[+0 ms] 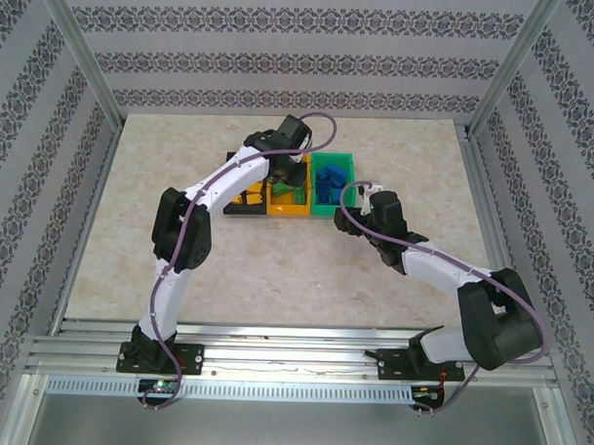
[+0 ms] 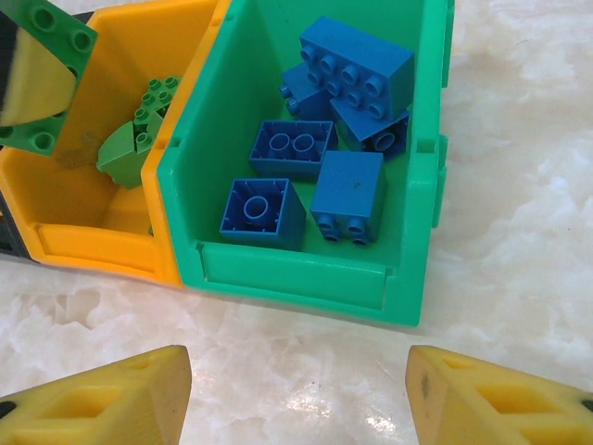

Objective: Sort the legos into containers by color
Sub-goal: Place the lego in the container.

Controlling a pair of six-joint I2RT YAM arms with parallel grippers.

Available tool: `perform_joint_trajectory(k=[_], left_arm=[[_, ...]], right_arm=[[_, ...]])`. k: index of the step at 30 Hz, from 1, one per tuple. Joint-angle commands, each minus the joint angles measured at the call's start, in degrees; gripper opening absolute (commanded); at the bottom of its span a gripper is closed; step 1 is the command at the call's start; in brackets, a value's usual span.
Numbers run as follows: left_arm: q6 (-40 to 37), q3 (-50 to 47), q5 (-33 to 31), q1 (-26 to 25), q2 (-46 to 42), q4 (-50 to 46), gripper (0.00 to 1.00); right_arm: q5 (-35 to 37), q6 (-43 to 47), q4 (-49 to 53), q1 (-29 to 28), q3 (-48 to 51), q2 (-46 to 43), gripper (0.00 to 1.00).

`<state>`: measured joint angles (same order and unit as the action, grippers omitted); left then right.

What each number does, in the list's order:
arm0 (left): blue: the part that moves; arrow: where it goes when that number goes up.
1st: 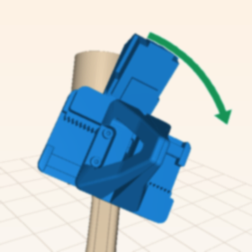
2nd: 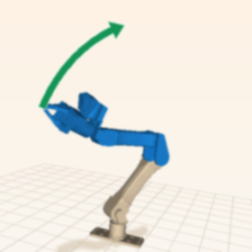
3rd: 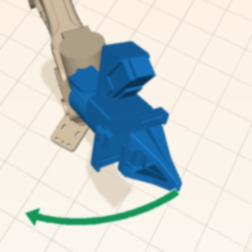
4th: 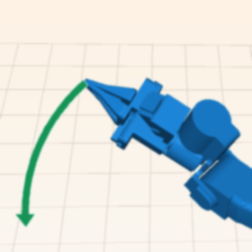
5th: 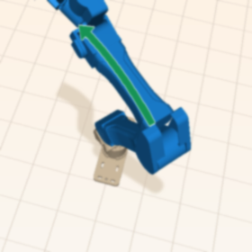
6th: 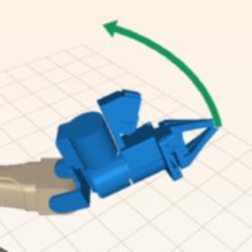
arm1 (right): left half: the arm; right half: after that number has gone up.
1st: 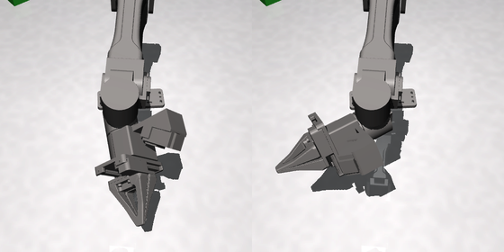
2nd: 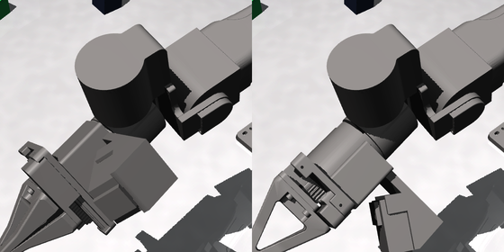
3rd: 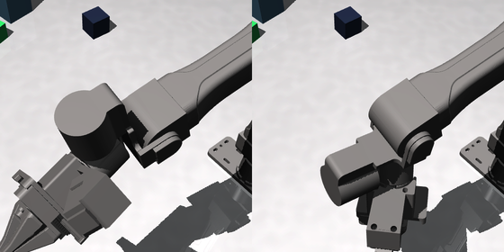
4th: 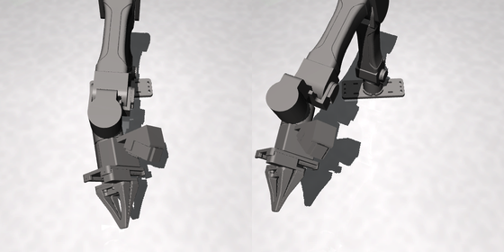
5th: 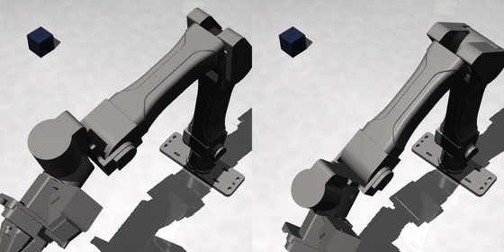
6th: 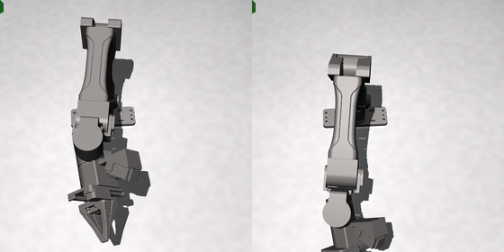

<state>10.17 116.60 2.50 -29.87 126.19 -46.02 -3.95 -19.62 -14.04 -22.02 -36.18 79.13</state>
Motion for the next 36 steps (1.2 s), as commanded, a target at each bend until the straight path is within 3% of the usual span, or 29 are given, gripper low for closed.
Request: perform_joint_trajectory(k=[1, 4, 6, 13, 23, 36], left_arm=[[-2.0, 2.0, -0.9, 0.6, 1.6, -2.1, 0.29], [-1.6, 2.0, -0.8, 0.6, 1.5, -1.8, 0.54], [-1.3, 1.4, -1.2, 0.6, 0.6, -1.6, 0.59], [0.0, -11.2, -0.6, 0.6, -8.7, 8.4, 0.61], [3.6, -42.1, -2.5, 1.1, -29.1, 34.2, 0.58], [6.9, -72.1, -11.1, 6.4, -53.2, 53.3, 0.51]], right_arm=[[-0.3, -1.0, -1.8, -0.2, 0.7, -1.2, 0.63], [-0.5, -1.2, -1.8, -0.1, 0.6, -1.1, 0.63], [-0.4, -1.1, -1.8, -0.1, 0.7, -1.3, 0.63], [-0.8, -1.4, -1.8, 0.0, 0.9, -1.6, 0.64], [-0.4, -1.4, -2.1, 0.1, 0.6, -0.2, 0.64], [1.9, 0.1, -2.1, 0.3, 0.5, 0.4, 0.63]])
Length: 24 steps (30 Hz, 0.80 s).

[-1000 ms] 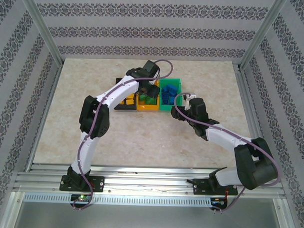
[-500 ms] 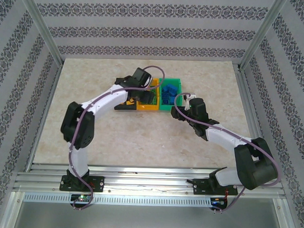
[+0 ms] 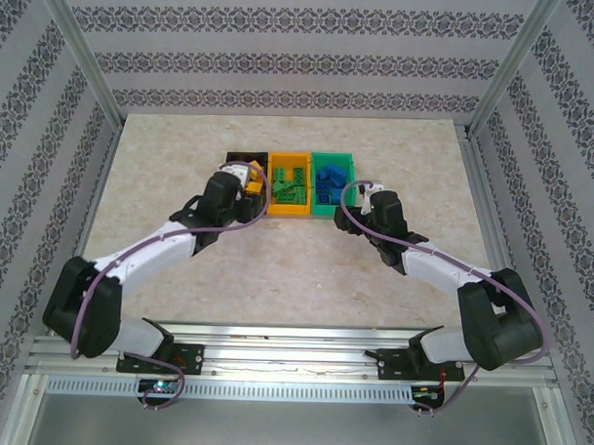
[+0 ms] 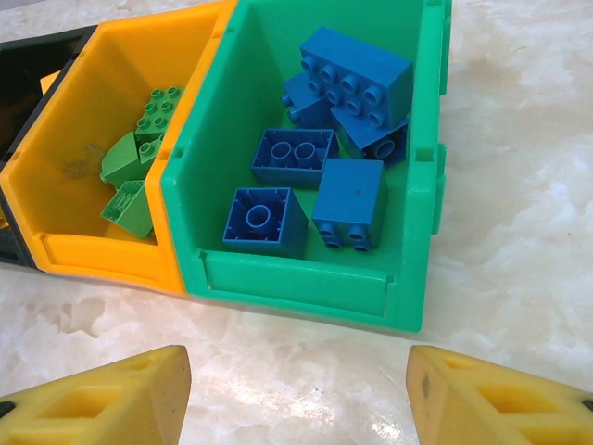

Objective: Sort the legos into containers by color
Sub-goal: Place the lego in the container, then reset both arms

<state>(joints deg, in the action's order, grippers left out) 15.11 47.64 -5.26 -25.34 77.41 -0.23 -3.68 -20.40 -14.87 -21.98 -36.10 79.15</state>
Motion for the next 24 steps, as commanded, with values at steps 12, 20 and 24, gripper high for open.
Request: perform_joint_trajectory(k=[12, 20, 24], left_arm=[[5.2, -19.8, -10.4, 11.8, -22.4, 8.7, 0.53], [4.6, -30.3, -17.9, 17.4, -29.5, 16.2, 0.7], [5.3, -32.7, -16.1, 22.1, -29.9, 21.1, 0.72]], right_arm=[[3.2, 1.6, 1.4, 7.3, 1.8, -5.8, 0.65], [4.4, 1.6, -0.5, 19.0, 5.1, -14.5, 0.7], [10.6, 8.2, -5.1, 19.4, 6.8, -15.4, 0.74]])
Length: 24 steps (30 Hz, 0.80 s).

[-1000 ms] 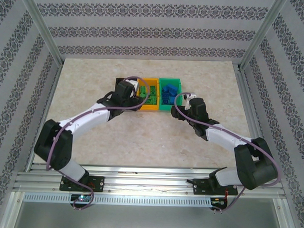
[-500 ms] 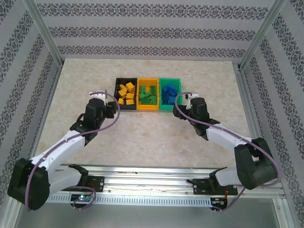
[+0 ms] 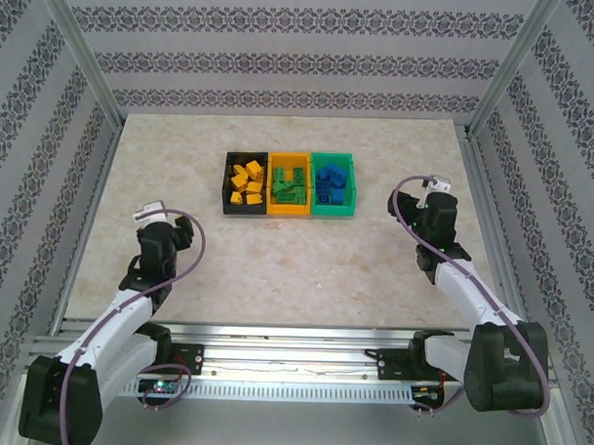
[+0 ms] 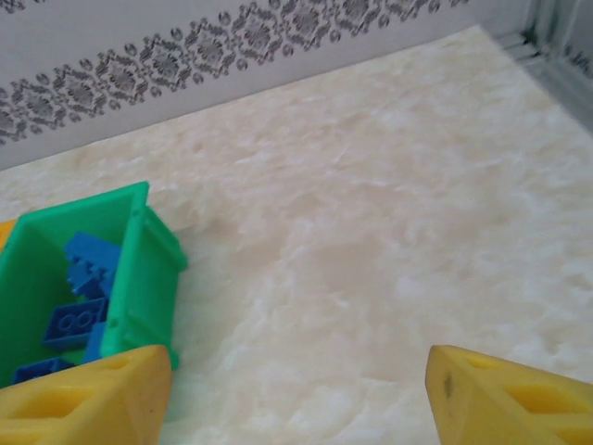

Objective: Sort the legos into containers by color
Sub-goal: Reset both arms

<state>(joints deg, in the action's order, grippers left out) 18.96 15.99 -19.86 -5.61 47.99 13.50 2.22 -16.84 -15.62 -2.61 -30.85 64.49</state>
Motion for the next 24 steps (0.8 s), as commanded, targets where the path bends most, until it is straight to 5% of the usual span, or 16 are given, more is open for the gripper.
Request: perform_joint_trajectory(k=[1, 5, 14, 24], left_arm=[[1.5, -1.4, -1.4, 3.4, -0.1, 8.6, 0.77], [-1.6, -2.3, -1.8, 5.2, 2.3, 11.8, 0.84], [-4.5, -8.4, -0.2, 8.0, 14.8, 32.8, 0.97], [-12.7, -2.0, 13.7, 8.6, 33.0, 45.4, 1.0]], right_arm=[[7.1, 5.1, -5.4, 0.1, 1.7, -0.4, 0.74], [14.9, 3.1, -8.8, 0.1, 3.4, 0.7, 0.77], [12.1, 12.7, -24.2, 0.1, 10.8, 6.2, 0.83], [9.8, 13.1, -36.4, 0.5, 13.1, 15.6, 0.83]])
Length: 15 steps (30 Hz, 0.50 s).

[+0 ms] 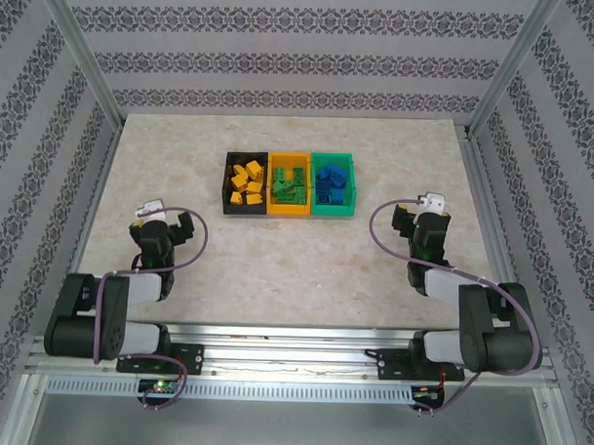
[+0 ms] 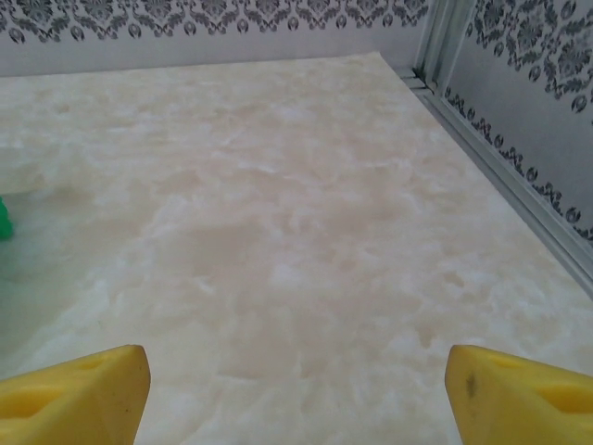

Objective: Sort the legos into containers by color
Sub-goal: Reset both arms

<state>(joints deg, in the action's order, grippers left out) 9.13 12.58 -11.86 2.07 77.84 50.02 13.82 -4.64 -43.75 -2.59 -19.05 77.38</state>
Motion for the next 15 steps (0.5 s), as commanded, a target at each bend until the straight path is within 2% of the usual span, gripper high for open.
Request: perform_joint_trajectory(k=[1, 5, 8, 10, 12, 15], left_arm=[[-3.1, 0.9, 6.8, 0.9, 6.0, 12.7, 1.0], [-4.3, -1.9, 9.8, 0.9, 17.0, 31.3, 0.99], [-3.1, -2.0, 7.5, 1.0, 14.9, 27.4, 1.0], [-3.8, -0.7, 8.8, 1.0, 14.8, 25.2, 1.0], [-3.9, 1.1, 9.5, 1.0, 13.7, 20.4, 1.0], [-4.5, 3.0, 10.8, 1.0, 13.5, 16.8, 1.0]], right_arm=[[-2.2, 0.8, -11.3, 0.5, 1.5, 4.8, 0.83], [-5.5, 2.1, -14.9, 0.6, 0.8, 9.8, 0.82], [-6.8, 2.4, -13.0, 0.6, -0.3, 10.3, 0.83], [-7.1, 2.4, -11.1, 0.6, -2.0, 10.1, 0.83], [-7.1, 2.4, -12.2, 0.5, -1.8, 10.5, 0.98], [-7.1, 2.4, -12.1, 0.6, -1.8, 10.4, 0.98]])
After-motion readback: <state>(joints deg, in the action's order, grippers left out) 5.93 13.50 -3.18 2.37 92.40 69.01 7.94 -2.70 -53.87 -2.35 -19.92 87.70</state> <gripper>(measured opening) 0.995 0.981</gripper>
